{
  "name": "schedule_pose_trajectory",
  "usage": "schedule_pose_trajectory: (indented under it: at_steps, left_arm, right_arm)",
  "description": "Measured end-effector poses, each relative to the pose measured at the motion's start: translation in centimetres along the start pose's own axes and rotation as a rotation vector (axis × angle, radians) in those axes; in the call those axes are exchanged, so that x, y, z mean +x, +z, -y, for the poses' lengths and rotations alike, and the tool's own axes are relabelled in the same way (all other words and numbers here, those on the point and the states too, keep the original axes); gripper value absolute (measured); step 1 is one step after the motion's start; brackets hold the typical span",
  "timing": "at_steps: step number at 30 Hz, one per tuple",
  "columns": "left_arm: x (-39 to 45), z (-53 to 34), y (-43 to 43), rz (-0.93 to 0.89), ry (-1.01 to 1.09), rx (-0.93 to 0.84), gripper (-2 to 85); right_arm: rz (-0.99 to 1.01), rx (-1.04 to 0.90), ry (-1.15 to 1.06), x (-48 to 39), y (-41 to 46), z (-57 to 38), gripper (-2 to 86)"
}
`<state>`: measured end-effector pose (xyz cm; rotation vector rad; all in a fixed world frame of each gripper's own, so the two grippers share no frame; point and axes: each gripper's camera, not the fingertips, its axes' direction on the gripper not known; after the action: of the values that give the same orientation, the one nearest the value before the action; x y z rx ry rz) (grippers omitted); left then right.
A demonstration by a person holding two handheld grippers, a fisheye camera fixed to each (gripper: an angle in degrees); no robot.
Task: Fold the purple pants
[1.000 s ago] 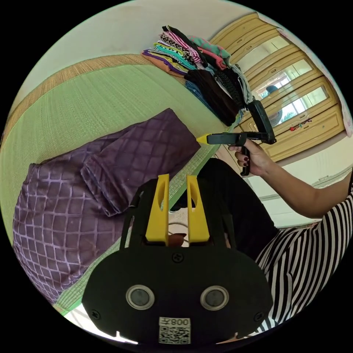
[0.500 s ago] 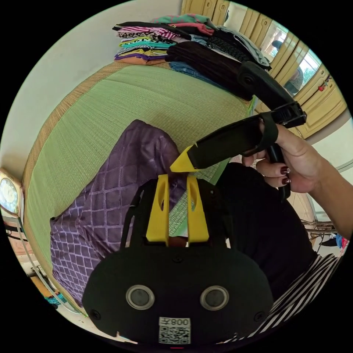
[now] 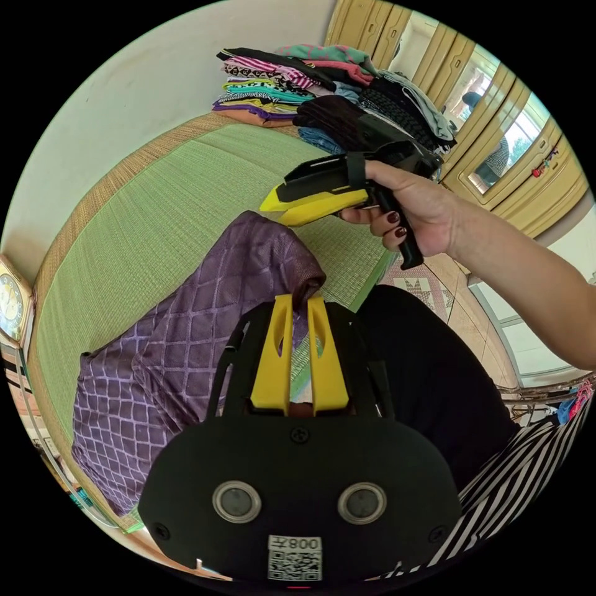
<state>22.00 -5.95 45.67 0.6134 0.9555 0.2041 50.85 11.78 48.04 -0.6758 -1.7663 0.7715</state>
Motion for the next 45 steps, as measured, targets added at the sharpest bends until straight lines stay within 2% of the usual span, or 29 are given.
schedule_pose_trajectory:
  at_steps: [4,8,16,25,32,45]
  left_arm:
    - [1.6,1.2,-3.5,0.003,0.002,0.015,3.9]
    - [2.8,3.0,-8.6,-0.070,-0.013,0.059,3.8]
    - [5.0,5.8,-20.4,-0.203,0.003,0.179,3.4]
    - [-0.6,3.4,-37.9,-0.358,-0.156,0.361,3.1]
    - [-9.7,-3.0,-52.3,-0.465,-0.374,0.568,3.4]
    - [-25.2,-17.8,-71.5,-0.471,-0.852,0.771,3.4]
  right_arm:
    - [0.049,-0.010,0.027,0.9,1.3,1.0,8.9]
    - [0.062,0.038,0.026,0.9,0.5,0.4,6.4]
    - [-0.032,0.170,0.006,-1.0,-1.6,-2.2,4.9]
    - [-0.082,0.197,-0.083,-7.4,4.6,-1.4,4.7]
    - [-0.146,0.115,-0.218,-14.5,16.6,2.3,4.6]
    - [-0.305,-0.129,-0.345,-19.0,47.2,10.0,4.4]
